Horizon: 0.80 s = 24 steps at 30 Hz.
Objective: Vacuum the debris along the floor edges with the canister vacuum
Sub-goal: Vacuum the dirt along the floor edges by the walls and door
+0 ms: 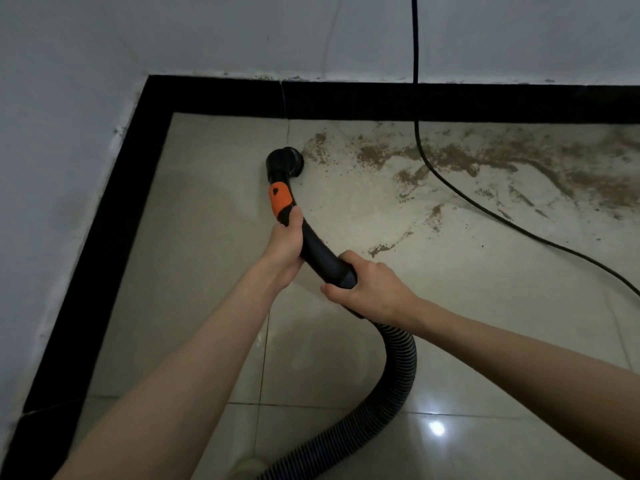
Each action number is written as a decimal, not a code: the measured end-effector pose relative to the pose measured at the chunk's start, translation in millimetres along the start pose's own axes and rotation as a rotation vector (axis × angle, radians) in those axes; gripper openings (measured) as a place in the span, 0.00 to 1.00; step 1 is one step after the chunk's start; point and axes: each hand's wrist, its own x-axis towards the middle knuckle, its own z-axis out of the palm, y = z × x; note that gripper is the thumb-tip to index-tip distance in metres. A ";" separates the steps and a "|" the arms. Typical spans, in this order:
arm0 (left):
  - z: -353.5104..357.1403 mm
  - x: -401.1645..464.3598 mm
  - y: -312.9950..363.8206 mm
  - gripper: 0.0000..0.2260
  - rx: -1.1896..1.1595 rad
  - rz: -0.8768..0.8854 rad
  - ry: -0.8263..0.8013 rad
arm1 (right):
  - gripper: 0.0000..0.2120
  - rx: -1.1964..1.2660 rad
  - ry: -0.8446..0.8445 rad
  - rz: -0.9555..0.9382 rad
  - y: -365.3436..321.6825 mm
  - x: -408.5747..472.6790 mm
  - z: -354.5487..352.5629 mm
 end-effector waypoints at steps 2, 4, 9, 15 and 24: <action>3.6 -5.0 -5.8 0.15 -0.020 -0.004 -0.009 | 0.19 -0.027 0.017 0.010 2.6 -7.6 0.4; 7.2 -8.2 -6.2 0.19 -0.013 -0.013 -0.015 | 0.18 -0.049 0.035 0.015 4.1 -11.9 -2.4; 19.9 -6.8 4.3 0.21 0.070 0.035 -0.003 | 0.16 -0.017 0.071 0.015 0.4 -4.0 -16.3; 27.7 17.6 16.0 0.20 0.181 0.048 0.045 | 0.15 0.009 0.089 0.013 -9.8 29.6 -21.6; 22.5 58.9 37.6 0.20 0.229 0.059 0.035 | 0.15 0.084 0.110 -0.004 -13.7 69.3 -17.2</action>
